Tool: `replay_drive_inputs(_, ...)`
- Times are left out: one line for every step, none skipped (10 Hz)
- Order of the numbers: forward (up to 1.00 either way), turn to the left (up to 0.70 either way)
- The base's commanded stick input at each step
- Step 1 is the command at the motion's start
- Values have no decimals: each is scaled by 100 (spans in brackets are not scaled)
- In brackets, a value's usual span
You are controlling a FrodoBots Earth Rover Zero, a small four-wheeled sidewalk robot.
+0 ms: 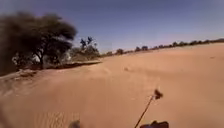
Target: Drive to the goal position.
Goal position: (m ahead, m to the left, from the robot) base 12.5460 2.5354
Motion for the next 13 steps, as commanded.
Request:
replay_drive_inputs(100,0)
replay_drive_inputs(100,0)
replay_drive_inputs(100,0)
replay_drive_inputs(100,0)
replay_drive_inputs(100,27)
replay_drive_inputs(100,27)
replay_drive_inputs(100,27)
replay_drive_inputs(100,27)
replay_drive_inputs(100,27)
replay_drive_inputs(100,27)
replay_drive_inputs(100,27)
replay_drive_inputs(100,27)
replay_drive_inputs(100,27)
